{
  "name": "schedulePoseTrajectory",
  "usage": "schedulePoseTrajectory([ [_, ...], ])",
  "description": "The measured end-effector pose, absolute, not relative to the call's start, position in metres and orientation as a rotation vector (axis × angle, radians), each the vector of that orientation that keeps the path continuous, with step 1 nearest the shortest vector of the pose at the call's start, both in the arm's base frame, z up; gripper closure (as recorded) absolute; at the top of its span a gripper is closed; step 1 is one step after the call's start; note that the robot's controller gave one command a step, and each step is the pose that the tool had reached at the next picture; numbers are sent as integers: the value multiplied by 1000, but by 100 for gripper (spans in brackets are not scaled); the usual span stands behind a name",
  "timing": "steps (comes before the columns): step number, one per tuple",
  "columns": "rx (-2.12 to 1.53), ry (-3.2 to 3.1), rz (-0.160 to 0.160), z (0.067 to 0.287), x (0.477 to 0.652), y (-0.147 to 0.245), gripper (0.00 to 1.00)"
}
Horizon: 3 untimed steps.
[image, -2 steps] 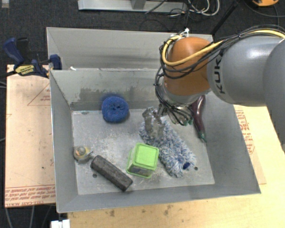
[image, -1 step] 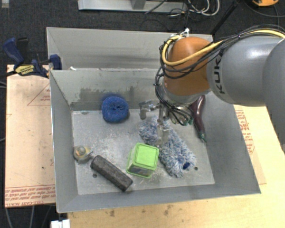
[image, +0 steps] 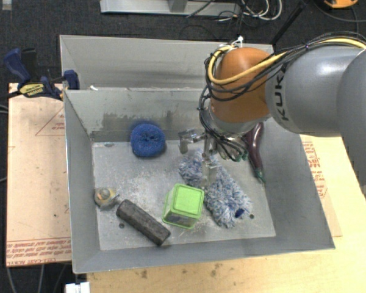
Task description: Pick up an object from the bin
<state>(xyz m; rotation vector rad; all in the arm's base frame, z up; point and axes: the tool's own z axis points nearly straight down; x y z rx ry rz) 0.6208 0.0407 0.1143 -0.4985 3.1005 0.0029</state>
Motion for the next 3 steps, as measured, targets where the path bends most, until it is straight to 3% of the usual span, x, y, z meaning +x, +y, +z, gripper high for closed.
schedulePoseTrajectory([
  [1, -612, 3079, 3, 97, 612, 20, 100],
  [2, -611, 3079, 3, 97, 612, 20, 100],
  [3, -654, 3076, 5, 147, 619, 3, 100],
])
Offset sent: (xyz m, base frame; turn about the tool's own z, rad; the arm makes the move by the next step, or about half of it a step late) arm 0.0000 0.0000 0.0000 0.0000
